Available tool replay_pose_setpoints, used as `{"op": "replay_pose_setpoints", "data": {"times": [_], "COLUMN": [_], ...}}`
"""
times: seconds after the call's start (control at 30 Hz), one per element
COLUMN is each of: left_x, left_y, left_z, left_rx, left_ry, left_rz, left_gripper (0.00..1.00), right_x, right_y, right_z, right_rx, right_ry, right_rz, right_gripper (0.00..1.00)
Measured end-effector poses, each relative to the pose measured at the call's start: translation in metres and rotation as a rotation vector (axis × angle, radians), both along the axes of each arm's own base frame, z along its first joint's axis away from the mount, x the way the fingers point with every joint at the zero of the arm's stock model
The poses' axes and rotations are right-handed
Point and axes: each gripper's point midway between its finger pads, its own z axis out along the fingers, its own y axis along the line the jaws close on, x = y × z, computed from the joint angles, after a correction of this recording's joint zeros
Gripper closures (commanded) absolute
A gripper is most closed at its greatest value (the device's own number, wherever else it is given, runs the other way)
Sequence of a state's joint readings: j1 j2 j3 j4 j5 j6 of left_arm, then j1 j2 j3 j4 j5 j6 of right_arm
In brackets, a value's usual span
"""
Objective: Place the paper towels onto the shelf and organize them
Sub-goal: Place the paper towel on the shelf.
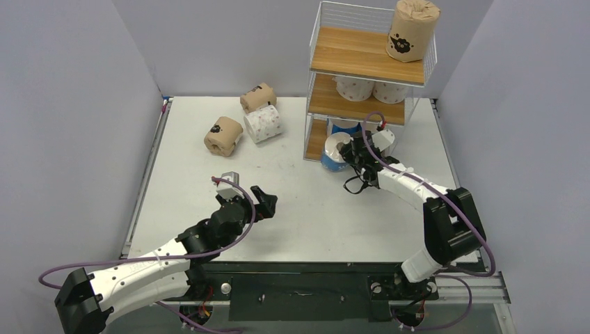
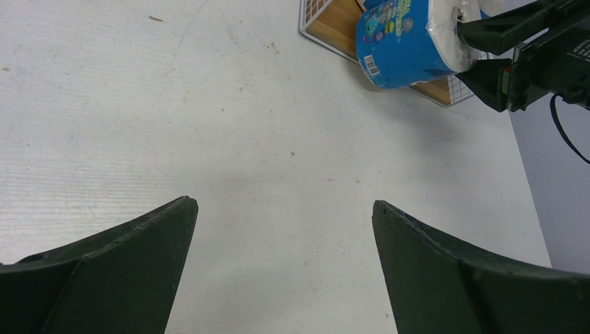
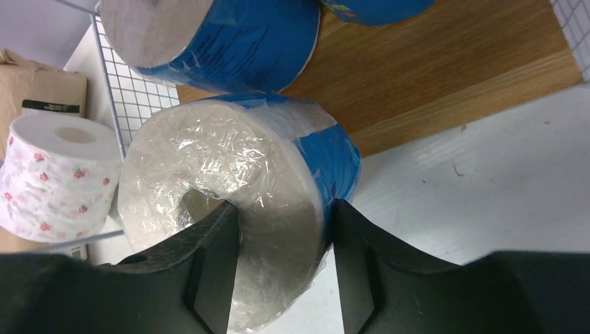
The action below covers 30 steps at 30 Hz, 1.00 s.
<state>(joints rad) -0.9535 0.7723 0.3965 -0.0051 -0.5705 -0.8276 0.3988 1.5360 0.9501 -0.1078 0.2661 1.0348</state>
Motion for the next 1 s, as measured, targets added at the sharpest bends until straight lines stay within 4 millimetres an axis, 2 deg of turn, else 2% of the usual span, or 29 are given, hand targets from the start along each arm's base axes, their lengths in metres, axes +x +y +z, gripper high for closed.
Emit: {"op": "replay_pose_setpoints", "data": {"times": [0.2, 0.43, 0.57, 0.8, 1.0], "left_x": [0.0, -0.001, -0.001, 0.0, 0.0], "left_y": [0.001, 0.003, 0.003, 0.004, 0.004], "left_z": [-0.003, -0.006, -0.006, -0.008, -0.011], "left_rx": [0.007, 0.016, 0.018, 0.025, 0.034], "left_ry": [0.003, 0.007, 0.007, 0.008, 0.013], "left_rz": [0.001, 0.004, 0.006, 0.008, 0.01], "left_gripper": [0.04, 0.04, 0.04, 0.04, 0.04], "right_x": [0.019, 0.035, 0.043, 0.043, 0.044], "right_y": [0.003, 0.007, 0.016, 0.024, 0.025], "right_z": [-0.008, -0.006, -0.005, -0.003, -0.002], "right_rx": [0.014, 0.042, 0.05, 0.073, 0.082], "right_ry": [-0.018, -0.055, -0.065, -0.072, -0.076], "right_rz": [-0.049, -0.09, -0.081, -0.073, -0.073], "right_gripper": [0.64, 0.63, 0.55, 0.39, 0.35]}}
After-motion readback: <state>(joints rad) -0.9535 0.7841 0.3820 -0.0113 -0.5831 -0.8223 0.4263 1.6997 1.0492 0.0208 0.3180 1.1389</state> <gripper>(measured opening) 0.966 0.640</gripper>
